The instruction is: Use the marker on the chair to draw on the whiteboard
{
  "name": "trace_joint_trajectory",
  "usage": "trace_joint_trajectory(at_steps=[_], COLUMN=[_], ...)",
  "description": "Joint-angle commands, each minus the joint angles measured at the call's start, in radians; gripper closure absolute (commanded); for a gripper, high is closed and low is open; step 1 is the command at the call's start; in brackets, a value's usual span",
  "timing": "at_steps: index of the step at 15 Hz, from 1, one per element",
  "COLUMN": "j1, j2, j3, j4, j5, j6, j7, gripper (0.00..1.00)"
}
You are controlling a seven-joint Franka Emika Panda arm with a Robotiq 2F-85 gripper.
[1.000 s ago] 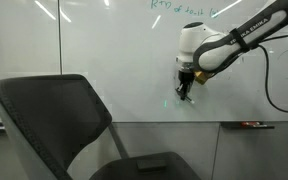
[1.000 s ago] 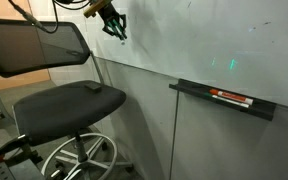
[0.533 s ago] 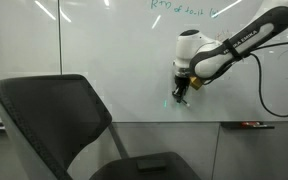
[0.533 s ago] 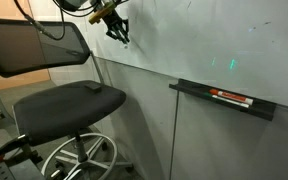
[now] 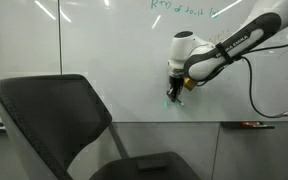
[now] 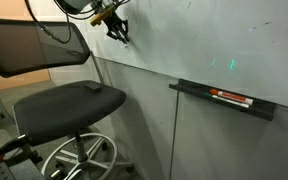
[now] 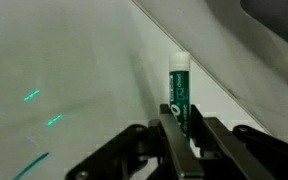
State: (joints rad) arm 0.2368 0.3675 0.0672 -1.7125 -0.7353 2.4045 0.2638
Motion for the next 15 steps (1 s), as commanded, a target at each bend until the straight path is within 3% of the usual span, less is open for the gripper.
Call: trace_joint_trajectory(at_steps=[1,15], j1=[0.013,0.000], j2=[0.026,0.078], j3=[-0.020,-0.053], j4=[0.053,0.064], j5=[-0.015,-0.011], j6=[-0.006,-0.017], j7=[0.000,-0.014], gripper=[0.94,0.94])
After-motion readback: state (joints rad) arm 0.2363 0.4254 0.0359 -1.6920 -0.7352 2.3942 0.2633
